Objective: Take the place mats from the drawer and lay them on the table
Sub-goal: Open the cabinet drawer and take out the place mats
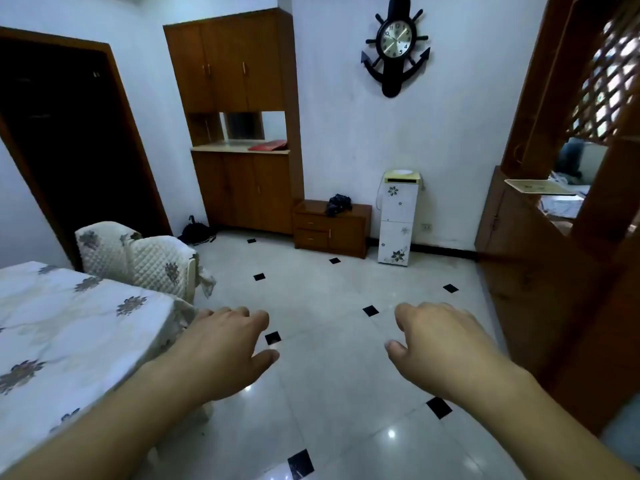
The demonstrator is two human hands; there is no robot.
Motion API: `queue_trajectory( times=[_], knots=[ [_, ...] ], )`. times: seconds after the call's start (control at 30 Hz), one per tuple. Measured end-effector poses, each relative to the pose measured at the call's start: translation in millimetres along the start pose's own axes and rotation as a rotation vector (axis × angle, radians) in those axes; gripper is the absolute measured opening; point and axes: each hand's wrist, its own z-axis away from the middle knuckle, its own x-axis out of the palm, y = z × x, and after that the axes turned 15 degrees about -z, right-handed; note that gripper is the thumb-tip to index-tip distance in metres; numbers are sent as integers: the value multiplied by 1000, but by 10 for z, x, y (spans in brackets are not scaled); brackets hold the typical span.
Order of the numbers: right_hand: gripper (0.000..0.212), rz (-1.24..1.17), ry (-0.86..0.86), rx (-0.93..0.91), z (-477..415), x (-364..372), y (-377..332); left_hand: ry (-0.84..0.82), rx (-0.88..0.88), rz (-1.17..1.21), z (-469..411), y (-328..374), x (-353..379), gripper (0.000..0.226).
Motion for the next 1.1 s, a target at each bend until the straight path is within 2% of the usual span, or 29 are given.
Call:
queue_trajectory(
  times=[0.2, 0.63, 0.9, 1.1],
  knots=[
    [23, -13, 64, -67, -854, 256, -110, 12, -28, 19, -692, -362, 369, 47],
    [29, -32, 92, -7, -3247, 650, -593, 23, -40, 38, -2803, -1757, 1069, 49],
    [32, -74, 62, -15, -4481, 870, -368, 34, -29, 67, -3964, -2003, 1414, 46],
    [31, -119, 42, -40, -5809, 1103, 117, -5, -76, 48, -5196, -2087, 1615, 47]
  ],
)
